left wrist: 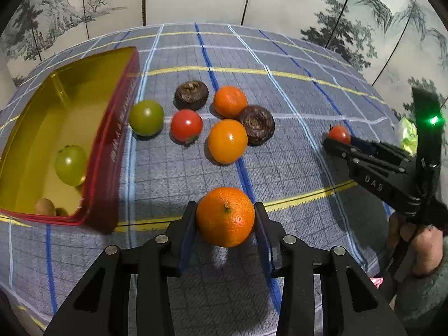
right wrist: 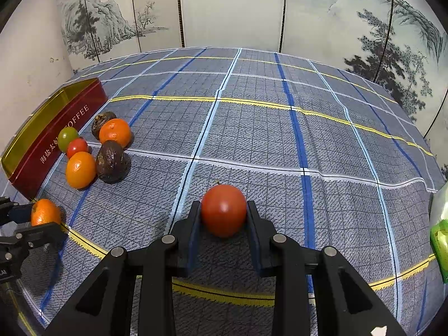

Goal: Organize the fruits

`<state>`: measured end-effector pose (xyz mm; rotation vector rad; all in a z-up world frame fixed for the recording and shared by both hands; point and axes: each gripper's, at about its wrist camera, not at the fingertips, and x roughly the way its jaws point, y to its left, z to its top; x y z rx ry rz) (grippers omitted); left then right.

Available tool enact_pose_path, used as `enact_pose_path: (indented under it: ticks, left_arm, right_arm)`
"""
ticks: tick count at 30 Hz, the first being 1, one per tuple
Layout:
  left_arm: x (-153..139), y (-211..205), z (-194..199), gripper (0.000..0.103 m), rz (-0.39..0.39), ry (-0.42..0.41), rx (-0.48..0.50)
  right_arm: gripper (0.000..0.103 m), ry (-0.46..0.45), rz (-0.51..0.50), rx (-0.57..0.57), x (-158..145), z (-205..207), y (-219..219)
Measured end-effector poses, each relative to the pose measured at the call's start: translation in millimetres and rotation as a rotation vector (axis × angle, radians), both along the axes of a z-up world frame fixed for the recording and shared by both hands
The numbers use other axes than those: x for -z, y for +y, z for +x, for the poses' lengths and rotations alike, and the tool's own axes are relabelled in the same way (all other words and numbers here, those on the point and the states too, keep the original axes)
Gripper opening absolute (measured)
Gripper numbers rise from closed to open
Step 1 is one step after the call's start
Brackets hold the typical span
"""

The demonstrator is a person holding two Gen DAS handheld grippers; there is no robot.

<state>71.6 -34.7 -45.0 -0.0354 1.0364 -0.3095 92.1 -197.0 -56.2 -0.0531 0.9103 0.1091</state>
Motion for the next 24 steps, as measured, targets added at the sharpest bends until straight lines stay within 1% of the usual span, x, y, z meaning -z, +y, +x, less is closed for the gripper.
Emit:
enact_pose_path:
  ticks: [6,10,13,16,19,24]
  left_arm:
    - [-31.0,27.0,3.0,0.041,-0.011,-0.071,-0.041]
    - [-52.8,64.9,14.8,0.041,0.019,-0.136,-0.115]
    - [-58.7,94.3,22.3,0.041,0.043,-0.157,-0.180]
    - [-57.6,124.7,32.0,0.041,0.084,-0.167,-0.236]
    - [-48.3,152.6,41.2,0.041,0.119,-0.156,-0.280]
    - [-28.3,177.0,48.2,0.041,0.154,-0.119,-0.315]
  right_arm:
    - [0.028,0.000,-0.001,0.000,0.1,0.1,0.3]
    - [0.028,0.000,-0.002,0.000,0.2,0.2,0.6]
    - [0.028,0.000,-0.003,0.000,0.3,0.2,0.5]
    - [0.028,0.000,-0.003,0.000,0.3,0.5,0.8]
    - [0.028,0.000,-0.004,-0.001,0.4,0.7,1.0]
    - [0.028,0.000,-0.004,0.000,0.2,0.9,1.3]
